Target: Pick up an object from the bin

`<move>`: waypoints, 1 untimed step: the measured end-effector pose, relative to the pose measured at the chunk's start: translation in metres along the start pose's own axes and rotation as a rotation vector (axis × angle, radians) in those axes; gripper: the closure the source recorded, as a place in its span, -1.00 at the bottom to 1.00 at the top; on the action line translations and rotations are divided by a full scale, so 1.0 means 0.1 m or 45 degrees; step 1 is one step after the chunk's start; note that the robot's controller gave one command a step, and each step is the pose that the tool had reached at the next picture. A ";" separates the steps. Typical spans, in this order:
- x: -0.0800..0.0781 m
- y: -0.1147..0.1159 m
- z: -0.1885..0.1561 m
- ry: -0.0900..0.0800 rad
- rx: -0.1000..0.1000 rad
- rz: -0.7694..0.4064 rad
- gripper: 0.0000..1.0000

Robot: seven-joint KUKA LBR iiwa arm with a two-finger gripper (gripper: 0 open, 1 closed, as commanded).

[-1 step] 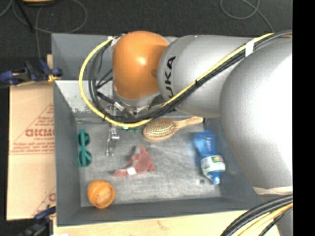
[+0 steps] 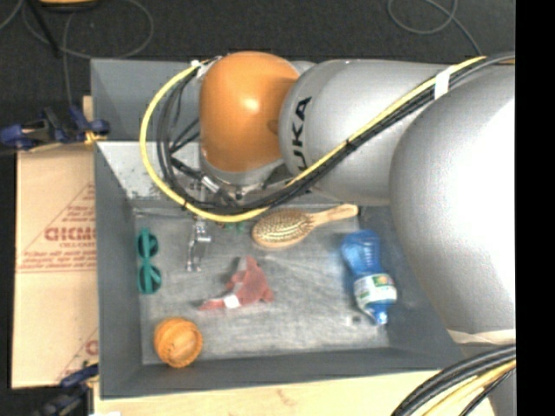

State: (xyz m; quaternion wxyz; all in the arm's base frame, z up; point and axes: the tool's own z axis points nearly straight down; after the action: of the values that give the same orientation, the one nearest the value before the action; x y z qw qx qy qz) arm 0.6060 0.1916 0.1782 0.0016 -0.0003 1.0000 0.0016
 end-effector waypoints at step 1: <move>0.07 -0.08 0.15 -0.005 0.003 -0.249 -1.00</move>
Offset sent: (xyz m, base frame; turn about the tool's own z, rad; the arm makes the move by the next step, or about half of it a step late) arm -0.0251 -0.0203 0.0016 -0.4513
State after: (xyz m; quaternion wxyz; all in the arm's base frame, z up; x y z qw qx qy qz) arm 0.5988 0.1834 0.1636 0.0036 -0.0980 0.9952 0.0004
